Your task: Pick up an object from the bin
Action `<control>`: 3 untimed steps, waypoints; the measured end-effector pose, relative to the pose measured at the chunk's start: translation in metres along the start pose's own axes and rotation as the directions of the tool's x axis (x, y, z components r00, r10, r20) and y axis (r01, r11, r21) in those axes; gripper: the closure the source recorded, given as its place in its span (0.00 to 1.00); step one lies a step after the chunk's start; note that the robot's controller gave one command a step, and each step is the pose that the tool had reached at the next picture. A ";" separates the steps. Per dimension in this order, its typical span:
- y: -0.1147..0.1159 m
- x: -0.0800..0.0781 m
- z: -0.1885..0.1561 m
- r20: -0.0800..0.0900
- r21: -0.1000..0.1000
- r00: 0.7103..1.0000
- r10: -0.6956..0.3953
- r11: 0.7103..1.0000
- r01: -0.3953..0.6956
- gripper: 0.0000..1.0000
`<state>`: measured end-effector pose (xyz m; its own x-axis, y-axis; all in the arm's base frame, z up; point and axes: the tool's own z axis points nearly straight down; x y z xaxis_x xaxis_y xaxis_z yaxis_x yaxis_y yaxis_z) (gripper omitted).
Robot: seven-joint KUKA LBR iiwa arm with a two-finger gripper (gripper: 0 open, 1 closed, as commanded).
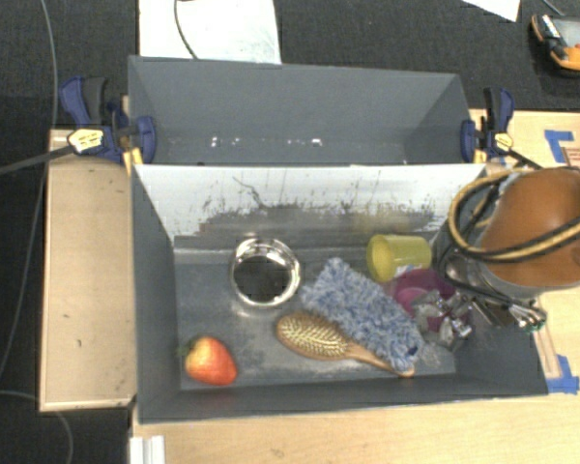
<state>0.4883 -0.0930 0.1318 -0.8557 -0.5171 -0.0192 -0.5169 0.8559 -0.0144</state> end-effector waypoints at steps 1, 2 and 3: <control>-0.004 0.000 -0.003 -0.002 -0.003 1.000 0.017 1.000 -0.017 1.00; -0.041 -0.008 -0.011 0.001 -0.001 0.994 0.110 0.994 -0.110 1.00; -0.041 -0.008 -0.011 0.001 -0.002 0.994 0.111 0.994 -0.111 1.00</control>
Offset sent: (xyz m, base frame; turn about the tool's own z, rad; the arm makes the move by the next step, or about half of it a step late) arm 0.0269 -0.0310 0.0115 0.1065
